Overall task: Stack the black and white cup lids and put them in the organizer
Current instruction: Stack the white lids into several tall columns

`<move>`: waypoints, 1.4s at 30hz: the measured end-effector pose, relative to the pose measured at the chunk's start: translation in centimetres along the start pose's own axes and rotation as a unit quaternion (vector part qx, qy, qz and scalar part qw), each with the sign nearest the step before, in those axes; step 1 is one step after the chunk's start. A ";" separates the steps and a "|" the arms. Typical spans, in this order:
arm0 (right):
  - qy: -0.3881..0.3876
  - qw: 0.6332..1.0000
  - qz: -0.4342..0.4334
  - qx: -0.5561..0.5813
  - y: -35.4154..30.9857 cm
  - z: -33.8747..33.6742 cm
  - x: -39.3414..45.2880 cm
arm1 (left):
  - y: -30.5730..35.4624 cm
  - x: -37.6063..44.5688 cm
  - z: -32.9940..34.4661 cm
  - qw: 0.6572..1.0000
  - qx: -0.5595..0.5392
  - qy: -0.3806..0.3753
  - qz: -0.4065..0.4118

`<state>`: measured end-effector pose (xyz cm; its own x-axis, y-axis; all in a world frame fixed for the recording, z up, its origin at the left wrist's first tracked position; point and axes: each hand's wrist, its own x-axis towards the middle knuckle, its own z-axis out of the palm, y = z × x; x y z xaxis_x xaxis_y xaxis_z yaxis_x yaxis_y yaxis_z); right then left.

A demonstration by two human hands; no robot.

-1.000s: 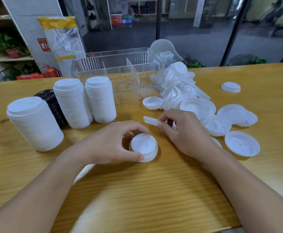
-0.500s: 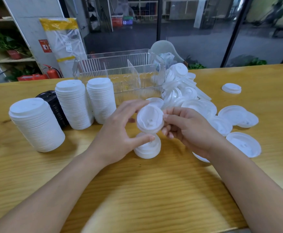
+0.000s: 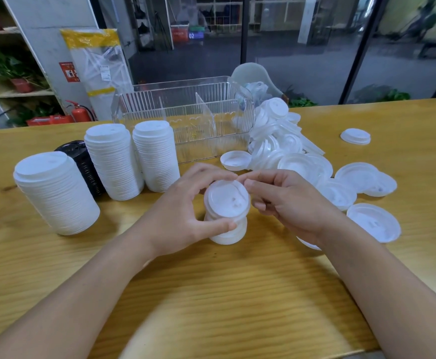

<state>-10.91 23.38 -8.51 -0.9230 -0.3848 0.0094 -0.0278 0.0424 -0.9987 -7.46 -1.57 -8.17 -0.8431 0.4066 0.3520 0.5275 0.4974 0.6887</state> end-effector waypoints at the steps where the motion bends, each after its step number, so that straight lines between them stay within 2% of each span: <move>1: 0.029 0.999 -0.006 -0.023 0.0 0.0 0.0 | -0.1 0.1 0.0 1.000 0.003 0.003 -0.013; 3: 0.086 0.994 -0.023 -0.056 0.1 -0.2 0.2 | -0.5 0.1 -0.1 0.999 0.011 0.006 -0.044; 6: 0.113 0.991 -0.040 -0.062 0.3 -0.5 0.3 | -1.0 0.0 -0.2 0.996 0.036 -0.029 -0.077; 9: 0.118 0.989 -0.044 -0.073 0.3 -0.4 0.2 | -0.9 -0.2 0.1 0.994 0.056 -0.054 -0.076; 35: 0.149 0.971 -0.084 -0.167 0.1 -0.7 -0.1 | -1.1 -0.3 0.7 0.991 0.075 -0.067 -0.091; 39: 0.183 0.949 -0.104 -0.235 0.4 -0.7 0.0 | -1.1 -0.3 1.0 0.992 0.070 -0.063 -0.088; 42: 0.254 0.903 -0.129 -0.322 0.5 -0.8 0.0 | -1.0 -0.3 1.3 0.991 0.075 -0.059 -0.095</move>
<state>-11.25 24.16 -8.96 -0.9058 0.0075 0.4236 -0.3341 0.6019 -0.7253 -7.59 -1.19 -9.83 -0.9152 0.3766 0.1431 0.3777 0.6783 0.6303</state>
